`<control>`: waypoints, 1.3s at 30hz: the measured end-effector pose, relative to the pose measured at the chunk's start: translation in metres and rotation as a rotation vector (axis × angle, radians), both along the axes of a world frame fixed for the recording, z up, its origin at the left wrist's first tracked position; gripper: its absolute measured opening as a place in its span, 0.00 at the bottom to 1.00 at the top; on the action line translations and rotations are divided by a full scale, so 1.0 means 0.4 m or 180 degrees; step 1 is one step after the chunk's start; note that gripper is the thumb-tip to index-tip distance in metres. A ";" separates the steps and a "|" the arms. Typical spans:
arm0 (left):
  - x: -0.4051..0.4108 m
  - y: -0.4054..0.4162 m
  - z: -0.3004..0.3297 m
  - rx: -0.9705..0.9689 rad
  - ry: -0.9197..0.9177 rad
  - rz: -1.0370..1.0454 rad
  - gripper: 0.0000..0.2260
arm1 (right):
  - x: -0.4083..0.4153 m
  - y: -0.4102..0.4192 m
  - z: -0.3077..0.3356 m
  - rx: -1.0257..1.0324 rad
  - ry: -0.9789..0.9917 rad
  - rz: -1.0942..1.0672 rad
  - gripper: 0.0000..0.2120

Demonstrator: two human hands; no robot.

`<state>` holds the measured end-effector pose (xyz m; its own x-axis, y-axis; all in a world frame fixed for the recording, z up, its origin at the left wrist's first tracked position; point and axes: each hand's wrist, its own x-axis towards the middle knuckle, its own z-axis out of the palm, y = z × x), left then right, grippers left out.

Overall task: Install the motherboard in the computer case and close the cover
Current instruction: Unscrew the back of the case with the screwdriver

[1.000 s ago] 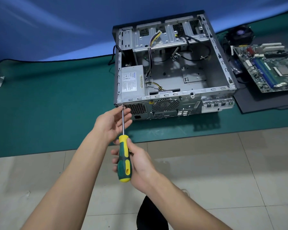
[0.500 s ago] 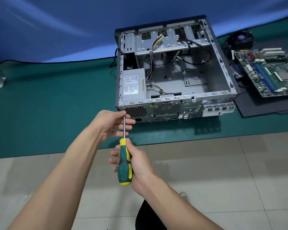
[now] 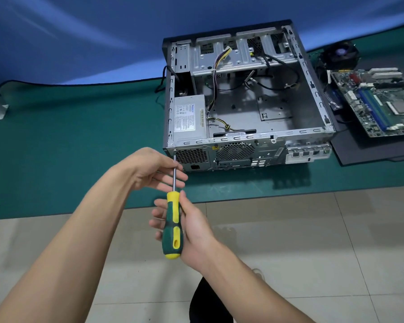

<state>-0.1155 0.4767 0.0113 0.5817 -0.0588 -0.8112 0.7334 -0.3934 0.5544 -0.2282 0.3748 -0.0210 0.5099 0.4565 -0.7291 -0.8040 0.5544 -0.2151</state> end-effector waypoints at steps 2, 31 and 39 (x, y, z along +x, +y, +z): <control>0.001 -0.001 -0.001 0.0081 -0.0155 0.0106 0.05 | 0.003 -0.002 0.001 0.0036 -0.0065 0.0056 0.26; -0.023 0.002 -0.029 0.0065 -0.0600 0.0342 0.05 | 0.007 0.037 -0.024 -0.0519 -0.0220 -0.0140 0.16; -0.036 -0.013 -0.023 -0.0114 -0.0561 0.0482 0.08 | 0.008 0.033 -0.013 0.0209 -0.0101 -0.0251 0.23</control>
